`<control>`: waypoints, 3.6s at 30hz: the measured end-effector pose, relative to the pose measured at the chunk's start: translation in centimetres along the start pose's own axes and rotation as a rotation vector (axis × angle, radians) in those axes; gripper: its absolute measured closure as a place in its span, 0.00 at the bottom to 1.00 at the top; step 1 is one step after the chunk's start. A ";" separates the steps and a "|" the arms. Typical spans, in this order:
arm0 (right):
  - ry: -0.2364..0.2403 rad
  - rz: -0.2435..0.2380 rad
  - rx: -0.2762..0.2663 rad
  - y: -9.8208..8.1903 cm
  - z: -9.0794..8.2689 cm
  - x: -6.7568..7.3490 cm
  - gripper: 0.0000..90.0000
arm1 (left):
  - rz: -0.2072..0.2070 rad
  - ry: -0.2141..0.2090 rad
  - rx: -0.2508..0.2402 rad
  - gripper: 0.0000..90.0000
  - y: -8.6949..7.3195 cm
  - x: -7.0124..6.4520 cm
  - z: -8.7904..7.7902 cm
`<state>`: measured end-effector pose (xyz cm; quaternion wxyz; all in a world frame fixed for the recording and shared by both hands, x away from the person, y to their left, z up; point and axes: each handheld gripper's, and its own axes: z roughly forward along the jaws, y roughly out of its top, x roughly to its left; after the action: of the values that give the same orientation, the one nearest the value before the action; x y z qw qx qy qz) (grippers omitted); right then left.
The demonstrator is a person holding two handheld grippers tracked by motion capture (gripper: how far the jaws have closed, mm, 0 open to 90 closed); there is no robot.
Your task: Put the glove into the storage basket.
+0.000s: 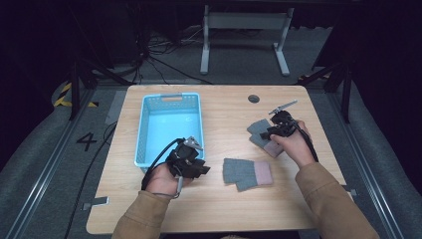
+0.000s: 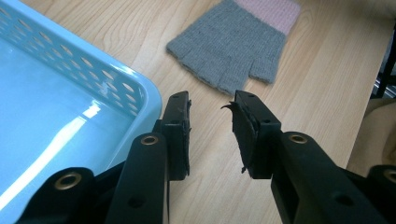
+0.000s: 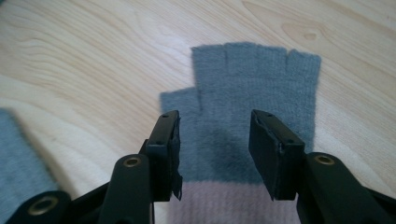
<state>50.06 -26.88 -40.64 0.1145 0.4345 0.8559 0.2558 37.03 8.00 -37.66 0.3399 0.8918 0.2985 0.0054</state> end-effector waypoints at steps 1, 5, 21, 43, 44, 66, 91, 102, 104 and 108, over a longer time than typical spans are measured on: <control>-0.017 0.008 0.022 0.1 0.8 -0.5 0.61 | 0.001 -0.001 0.003 0.74 0.0 0.1 0.0; -0.043 0.020 0.061 0.2 1.9 -1.0 0.61 | -0.004 -0.003 0.003 0.74 -0.1 0.1 0.1; -0.067 -0.022 0.119 0.3 2.7 -0.3 0.91 | 0.003 -0.006 0.008 0.74 0.0 -0.1 0.2; 0.105 -0.172 -0.023 -0.2 -5.2 3.5 0.95 | 0.009 -0.012 0.004 0.74 0.2 -0.2 0.3; 0.120 -0.179 -0.028 -0.3 -5.5 3.8 0.95 | 0.009 -0.011 0.006 0.75 0.3 -0.2 0.2; 0.281 -0.376 0.004 -3.1 -6.1 9.1 0.95 | 0.034 -0.014 0.021 0.75 0.5 -0.8 0.8; 0.256 -0.484 0.162 -3.5 -2.8 12.0 0.94 | 0.042 -0.038 0.069 0.81 0.5 -1.7 2.9; 0.263 -0.431 0.115 -4.1 -3.7 11.6 0.74 | 0.047 -0.043 0.097 0.80 0.3 -1.9 3.9; 0.248 -0.400 0.097 -4.6 -4.8 10.7 0.73 | 0.058 -0.045 0.100 0.80 0.6 -2.1 4.1; 0.234 -0.368 0.087 -5.4 -5.8 9.5 0.73 | 0.065 -0.036 0.108 0.79 0.8 -2.2 4.5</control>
<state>38.25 -23.92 -38.41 0.0404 0.2427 0.9385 0.2421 36.60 3.64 -40.15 0.2964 0.9180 0.2630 -0.0158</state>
